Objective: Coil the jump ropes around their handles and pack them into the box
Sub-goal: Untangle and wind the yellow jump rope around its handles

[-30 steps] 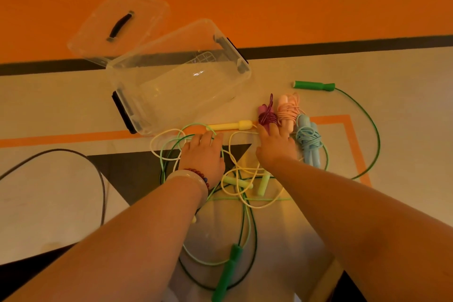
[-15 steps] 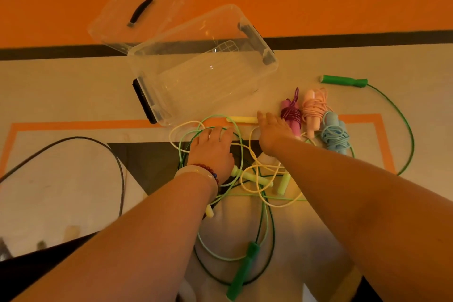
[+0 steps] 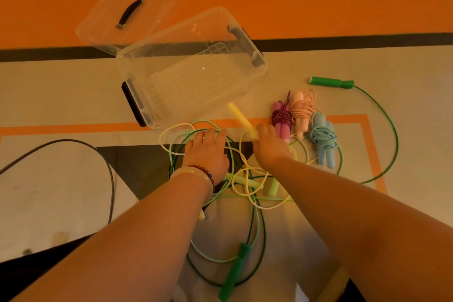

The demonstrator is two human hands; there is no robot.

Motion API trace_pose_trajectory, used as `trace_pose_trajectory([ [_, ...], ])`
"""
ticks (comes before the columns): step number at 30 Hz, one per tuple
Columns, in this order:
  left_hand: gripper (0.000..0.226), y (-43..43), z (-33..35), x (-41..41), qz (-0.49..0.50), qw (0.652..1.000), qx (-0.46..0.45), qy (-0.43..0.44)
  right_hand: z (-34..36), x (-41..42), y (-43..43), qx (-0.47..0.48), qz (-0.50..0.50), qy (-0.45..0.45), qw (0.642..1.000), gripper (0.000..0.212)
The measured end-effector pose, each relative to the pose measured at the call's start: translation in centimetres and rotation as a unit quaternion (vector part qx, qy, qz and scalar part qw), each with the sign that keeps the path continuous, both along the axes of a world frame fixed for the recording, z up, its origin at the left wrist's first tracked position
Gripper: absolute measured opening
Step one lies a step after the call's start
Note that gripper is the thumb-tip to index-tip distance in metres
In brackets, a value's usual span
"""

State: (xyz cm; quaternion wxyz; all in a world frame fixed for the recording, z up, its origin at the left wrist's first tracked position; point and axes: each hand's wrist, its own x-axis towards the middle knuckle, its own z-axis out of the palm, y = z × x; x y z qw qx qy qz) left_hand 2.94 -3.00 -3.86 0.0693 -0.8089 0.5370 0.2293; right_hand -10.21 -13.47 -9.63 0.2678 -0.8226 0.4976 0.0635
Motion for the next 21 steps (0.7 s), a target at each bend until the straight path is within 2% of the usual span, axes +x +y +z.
trace_pose_trajectory([
  [3,0.059,0.0,0.3,-0.1,0.010,1.000,-0.012,0.005,1.5,0.6,0.1,0.033,-0.139,-0.126,0.982,0.035],
  [7,0.060,0.1,1.2,0.0,0.025,0.998,-0.038,0.032,5.8,2.4,-0.4,0.137,-0.288,-0.291,0.902,0.025],
  [12,0.060,-0.1,4.4,0.2,0.024,0.988,-0.129,0.086,13.3,3.0,0.2,0.266,-0.295,-0.429,0.811,0.017],
  [15,0.057,-0.4,7.1,0.0,0.062,0.960,-0.196,0.192,17.6,2.4,1.1,0.326,-0.317,-0.487,0.746,0.006],
  [18,0.039,-0.3,10.4,-1.0,0.122,0.924,-0.201,0.302,21.4,1.5,2.0,0.326,-0.303,-0.529,0.723,0.012],
  [19,0.031,-0.1,11.4,-1.3,0.137,0.918,-0.184,0.323,22.6,1.3,2.3,0.320,-0.300,-0.542,0.717,0.017],
  [21,0.032,1.1,13.0,-1.9,0.135,0.920,-0.151,0.337,25.0,0.5,2.7,0.303,-0.303,-0.569,0.702,0.014],
])
